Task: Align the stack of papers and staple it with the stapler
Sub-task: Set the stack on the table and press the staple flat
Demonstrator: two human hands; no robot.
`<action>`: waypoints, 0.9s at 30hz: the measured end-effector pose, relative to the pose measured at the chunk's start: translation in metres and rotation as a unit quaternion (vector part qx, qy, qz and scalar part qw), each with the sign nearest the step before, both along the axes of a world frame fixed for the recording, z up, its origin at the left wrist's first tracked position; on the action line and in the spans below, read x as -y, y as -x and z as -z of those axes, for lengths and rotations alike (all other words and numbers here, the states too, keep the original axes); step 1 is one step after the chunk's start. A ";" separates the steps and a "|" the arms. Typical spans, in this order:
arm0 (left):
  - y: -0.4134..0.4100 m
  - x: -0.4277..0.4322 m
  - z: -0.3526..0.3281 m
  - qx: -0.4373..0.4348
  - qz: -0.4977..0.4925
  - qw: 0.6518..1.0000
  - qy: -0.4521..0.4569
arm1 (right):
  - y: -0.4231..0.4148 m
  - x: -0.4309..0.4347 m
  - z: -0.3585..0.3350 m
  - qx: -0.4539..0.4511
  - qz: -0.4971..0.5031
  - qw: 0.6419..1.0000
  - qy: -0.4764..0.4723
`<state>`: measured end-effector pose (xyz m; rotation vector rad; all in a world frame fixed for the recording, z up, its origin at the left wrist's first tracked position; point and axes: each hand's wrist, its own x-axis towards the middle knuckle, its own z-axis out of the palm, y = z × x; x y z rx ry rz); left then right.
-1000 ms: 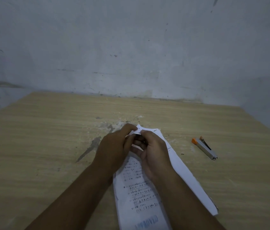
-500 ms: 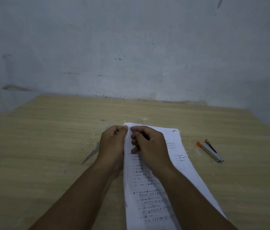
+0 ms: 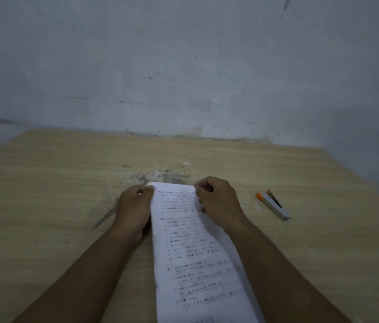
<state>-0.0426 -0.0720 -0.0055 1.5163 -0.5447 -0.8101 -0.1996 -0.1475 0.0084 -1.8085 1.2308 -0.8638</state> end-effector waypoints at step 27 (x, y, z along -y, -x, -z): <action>-0.003 0.001 0.013 0.114 -0.016 0.993 -0.030 | 0.087 0.049 -0.027 -0.182 0.162 0.969 0.034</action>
